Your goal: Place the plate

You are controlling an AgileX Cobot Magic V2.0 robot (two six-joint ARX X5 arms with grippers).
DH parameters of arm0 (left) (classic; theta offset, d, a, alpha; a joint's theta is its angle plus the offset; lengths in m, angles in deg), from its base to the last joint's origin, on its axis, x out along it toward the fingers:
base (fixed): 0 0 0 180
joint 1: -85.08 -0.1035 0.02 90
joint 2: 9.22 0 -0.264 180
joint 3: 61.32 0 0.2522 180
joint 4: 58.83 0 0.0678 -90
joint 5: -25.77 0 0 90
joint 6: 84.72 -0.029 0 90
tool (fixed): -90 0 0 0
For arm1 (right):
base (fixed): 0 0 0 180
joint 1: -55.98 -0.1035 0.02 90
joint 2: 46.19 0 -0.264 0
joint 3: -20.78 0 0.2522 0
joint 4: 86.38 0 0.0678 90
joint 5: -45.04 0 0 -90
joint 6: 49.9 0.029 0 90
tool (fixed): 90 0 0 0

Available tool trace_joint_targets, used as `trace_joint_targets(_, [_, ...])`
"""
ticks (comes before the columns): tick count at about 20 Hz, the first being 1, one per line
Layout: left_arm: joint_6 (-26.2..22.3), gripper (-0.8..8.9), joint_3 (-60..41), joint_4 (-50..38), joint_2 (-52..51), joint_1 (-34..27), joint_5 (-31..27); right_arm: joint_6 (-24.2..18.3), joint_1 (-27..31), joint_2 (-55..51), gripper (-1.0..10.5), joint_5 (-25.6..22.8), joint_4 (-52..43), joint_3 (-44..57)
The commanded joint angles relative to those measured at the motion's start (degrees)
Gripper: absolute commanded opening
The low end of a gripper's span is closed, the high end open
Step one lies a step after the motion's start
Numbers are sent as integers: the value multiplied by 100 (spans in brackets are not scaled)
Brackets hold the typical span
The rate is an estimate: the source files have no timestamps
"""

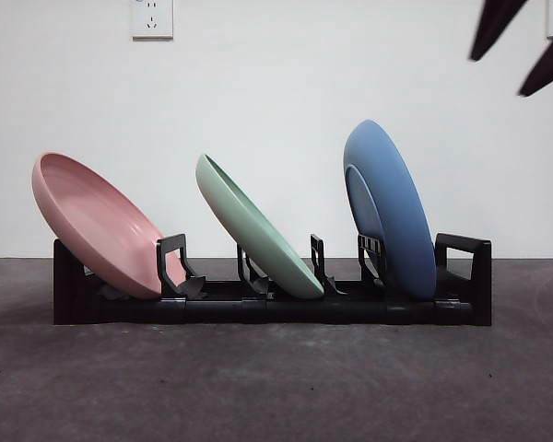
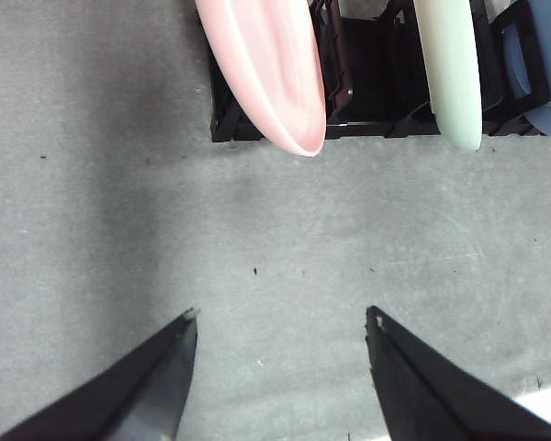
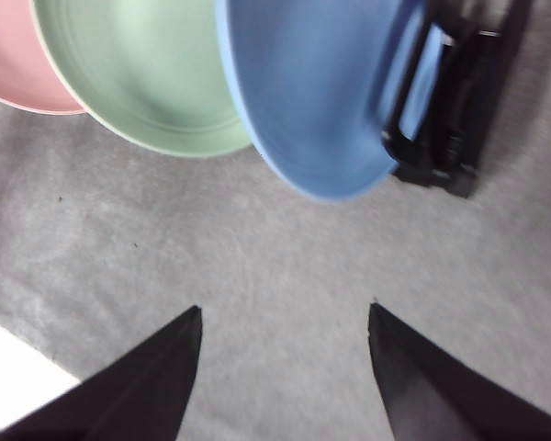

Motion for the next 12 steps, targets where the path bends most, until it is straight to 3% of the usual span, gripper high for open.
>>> trace_joint_targets(1, [-35,289,140,-59,33,15,26,-26,-131,487,285,13,-170,-496])
trace_joint_targets(12, [-13,289,140,-52,31,15,26,-50,-629,2455,253,4,-431,-2352])
